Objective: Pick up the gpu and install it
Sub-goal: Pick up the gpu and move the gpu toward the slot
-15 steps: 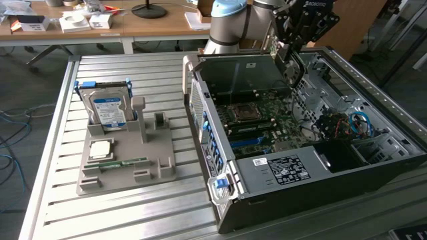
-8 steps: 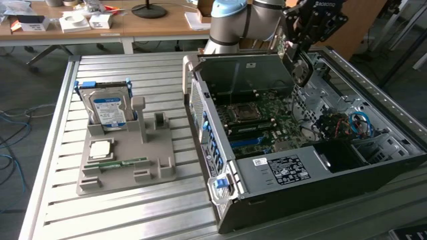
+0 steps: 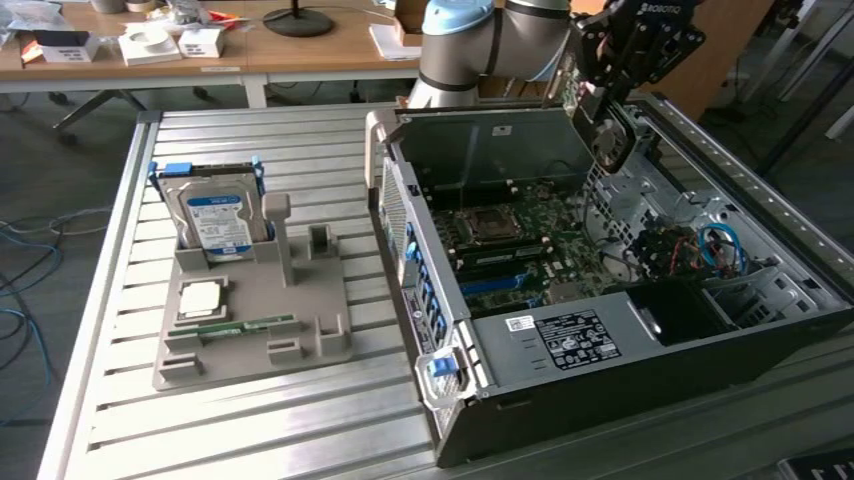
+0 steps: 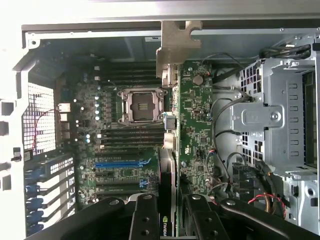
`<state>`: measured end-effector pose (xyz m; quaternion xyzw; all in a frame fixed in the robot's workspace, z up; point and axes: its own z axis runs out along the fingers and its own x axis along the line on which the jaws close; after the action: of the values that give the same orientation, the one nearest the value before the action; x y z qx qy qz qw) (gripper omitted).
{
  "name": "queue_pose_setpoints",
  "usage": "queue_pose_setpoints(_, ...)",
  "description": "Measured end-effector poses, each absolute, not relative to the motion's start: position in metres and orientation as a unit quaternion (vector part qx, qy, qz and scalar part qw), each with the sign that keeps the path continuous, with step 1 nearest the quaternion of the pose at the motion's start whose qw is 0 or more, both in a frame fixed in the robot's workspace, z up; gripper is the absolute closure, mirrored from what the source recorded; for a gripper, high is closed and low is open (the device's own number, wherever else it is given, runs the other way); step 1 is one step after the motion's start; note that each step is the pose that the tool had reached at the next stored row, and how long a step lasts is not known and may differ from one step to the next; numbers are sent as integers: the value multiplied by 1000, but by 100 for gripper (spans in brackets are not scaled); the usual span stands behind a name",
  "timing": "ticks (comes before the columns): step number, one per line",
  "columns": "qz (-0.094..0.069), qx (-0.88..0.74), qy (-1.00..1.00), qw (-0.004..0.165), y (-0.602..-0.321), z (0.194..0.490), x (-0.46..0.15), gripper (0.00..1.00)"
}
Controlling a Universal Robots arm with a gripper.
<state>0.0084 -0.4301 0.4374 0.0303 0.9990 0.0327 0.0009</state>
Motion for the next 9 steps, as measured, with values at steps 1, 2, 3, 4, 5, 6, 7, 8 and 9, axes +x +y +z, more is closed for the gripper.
queue_pose_setpoints(1,33,30,999,1,-430,437,8,74)
queue_pose_setpoints(2,33,30,999,1,-430,437,8,74)
queue_pose_setpoints(3,33,30,999,1,-430,437,8,74)
queue_pose_setpoints(4,33,30,999,1,-430,437,9,74)
queue_pose_setpoints(5,33,30,999,1,-430,437,10,74)
queue_pose_setpoints(6,33,30,999,1,-430,436,15,74)
queue_pose_setpoints(7,33,30,999,1,-430,435,15,74)
queue_pose_setpoints(8,33,30,999,1,-430,435,15,74)
queue_pose_setpoints(9,33,30,999,1,-430,434,15,74)
